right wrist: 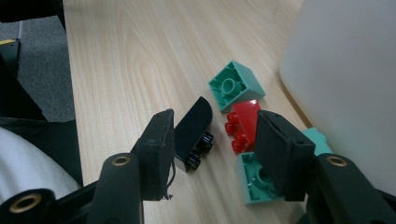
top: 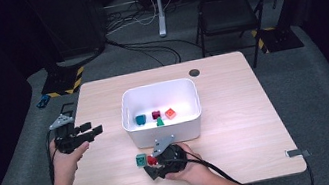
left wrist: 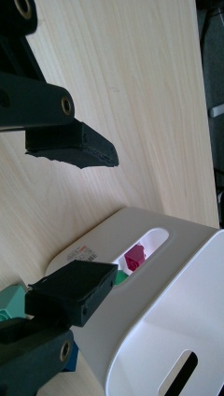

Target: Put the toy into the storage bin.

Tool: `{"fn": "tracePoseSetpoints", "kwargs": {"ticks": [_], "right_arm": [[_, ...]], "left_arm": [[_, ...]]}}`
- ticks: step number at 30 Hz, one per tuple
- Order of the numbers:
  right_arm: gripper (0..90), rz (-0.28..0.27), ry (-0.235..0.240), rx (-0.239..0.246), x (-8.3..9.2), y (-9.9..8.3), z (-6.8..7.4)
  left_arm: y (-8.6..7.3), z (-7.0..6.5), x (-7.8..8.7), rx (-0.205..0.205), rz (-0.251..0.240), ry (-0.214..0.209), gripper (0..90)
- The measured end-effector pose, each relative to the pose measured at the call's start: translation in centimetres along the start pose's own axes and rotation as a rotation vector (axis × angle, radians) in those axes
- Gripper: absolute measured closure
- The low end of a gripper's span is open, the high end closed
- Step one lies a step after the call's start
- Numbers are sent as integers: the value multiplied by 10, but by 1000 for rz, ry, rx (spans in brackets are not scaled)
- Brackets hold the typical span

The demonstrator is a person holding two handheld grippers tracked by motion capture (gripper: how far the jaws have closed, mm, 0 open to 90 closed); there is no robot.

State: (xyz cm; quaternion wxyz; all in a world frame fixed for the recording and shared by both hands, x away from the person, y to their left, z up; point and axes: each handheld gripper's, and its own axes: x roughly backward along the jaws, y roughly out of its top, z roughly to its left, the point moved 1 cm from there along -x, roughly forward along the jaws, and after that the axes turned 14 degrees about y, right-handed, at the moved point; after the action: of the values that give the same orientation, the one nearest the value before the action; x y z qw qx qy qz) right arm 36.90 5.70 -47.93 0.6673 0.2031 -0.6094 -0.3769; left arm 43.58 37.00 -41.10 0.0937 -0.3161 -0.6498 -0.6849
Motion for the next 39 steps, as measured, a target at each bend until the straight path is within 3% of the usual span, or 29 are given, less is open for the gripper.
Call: {"fn": "tracePoseSetpoints", "kwargs": {"ticks": [10,18,25,30,39], "right_arm": [[474,21,11,11,-23,1,6],[471,43,6,9,-31,-3,6],[525,56,-4,-23,-28,-13,4],[584,64,-7,-12,-25,-16,4],[657,64,-22,-34,-23,-20,3]], "left_arm": [[0,0,0,-1,-1,-1,411],[0,1,0,-2,3,-1,411],[1,-2,0,-6,1,-8,411],[0,-2,-1,-7,3,-6,411],[0,-2,-1,-4,5,-5,411]]}}
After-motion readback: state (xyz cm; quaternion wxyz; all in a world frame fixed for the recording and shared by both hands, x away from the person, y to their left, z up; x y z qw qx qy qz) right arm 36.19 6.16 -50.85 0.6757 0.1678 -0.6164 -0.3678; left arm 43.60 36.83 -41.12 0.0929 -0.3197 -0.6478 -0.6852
